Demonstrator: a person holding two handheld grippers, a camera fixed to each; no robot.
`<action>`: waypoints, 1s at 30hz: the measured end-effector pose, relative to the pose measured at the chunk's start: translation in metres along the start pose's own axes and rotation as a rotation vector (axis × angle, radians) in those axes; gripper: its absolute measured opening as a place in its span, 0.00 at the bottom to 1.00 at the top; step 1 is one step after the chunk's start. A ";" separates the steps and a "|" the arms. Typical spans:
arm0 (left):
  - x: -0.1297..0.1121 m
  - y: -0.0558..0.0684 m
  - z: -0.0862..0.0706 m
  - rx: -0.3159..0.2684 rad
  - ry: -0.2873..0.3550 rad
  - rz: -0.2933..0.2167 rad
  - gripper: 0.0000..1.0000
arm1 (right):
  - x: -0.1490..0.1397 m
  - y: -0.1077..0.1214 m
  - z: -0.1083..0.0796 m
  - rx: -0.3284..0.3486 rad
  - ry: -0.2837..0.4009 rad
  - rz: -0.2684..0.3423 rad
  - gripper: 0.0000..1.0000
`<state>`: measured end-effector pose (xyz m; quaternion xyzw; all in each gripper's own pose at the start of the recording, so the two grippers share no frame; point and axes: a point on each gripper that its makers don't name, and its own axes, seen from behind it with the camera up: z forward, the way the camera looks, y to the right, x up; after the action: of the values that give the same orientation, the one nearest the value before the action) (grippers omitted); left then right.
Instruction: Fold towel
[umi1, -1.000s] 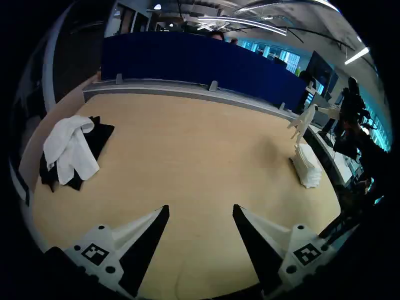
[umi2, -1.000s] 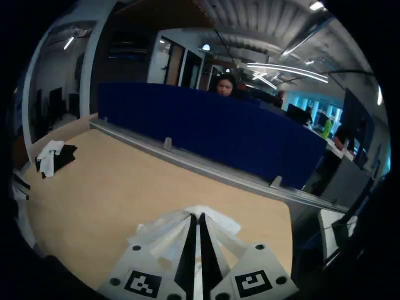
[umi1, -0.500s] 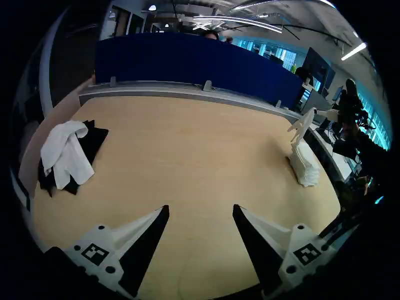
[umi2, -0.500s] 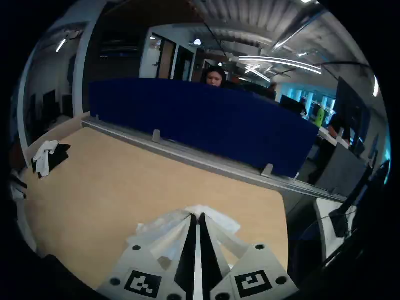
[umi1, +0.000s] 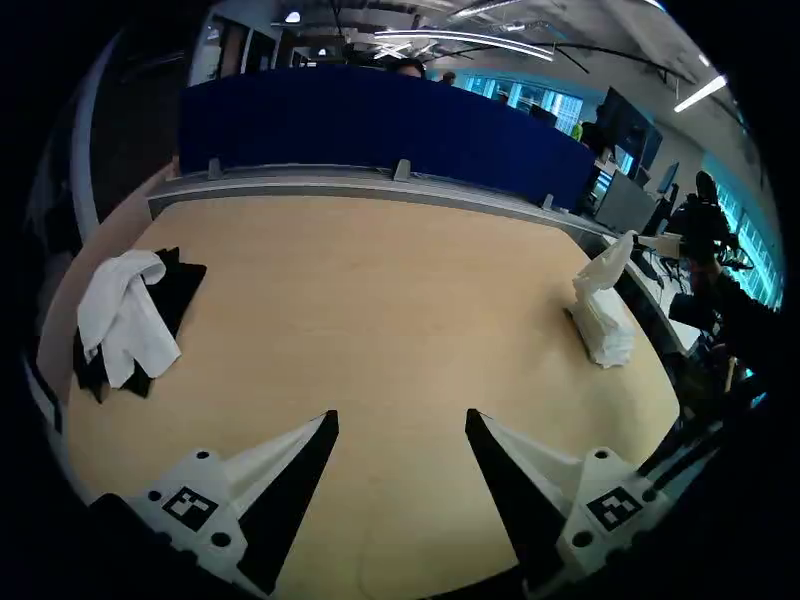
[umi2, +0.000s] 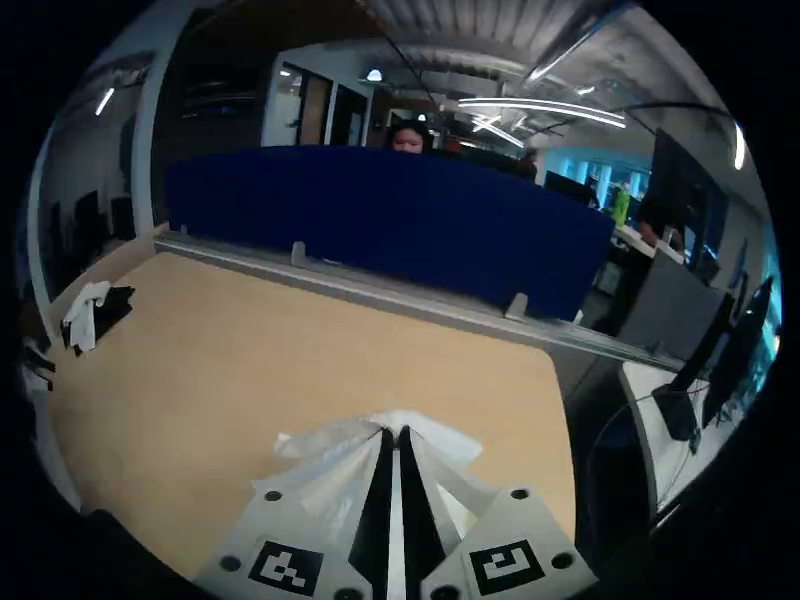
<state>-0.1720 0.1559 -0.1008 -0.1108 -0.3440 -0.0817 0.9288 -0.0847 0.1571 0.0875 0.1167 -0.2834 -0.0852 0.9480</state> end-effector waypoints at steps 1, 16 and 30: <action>0.000 0.001 0.000 -0.002 0.000 0.002 0.94 | -0.007 0.002 -0.002 -0.004 -0.007 0.007 0.04; -0.005 0.008 -0.005 -0.008 -0.006 0.020 0.94 | -0.105 0.026 -0.019 -0.074 -0.122 0.127 0.04; -0.010 0.011 -0.013 0.000 -0.009 0.032 0.94 | -0.183 0.033 -0.021 -0.129 -0.234 0.216 0.04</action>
<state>-0.1687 0.1641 -0.1184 -0.1168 -0.3465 -0.0664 0.9284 -0.2204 0.2344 -0.0155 0.0137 -0.3969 -0.0136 0.9177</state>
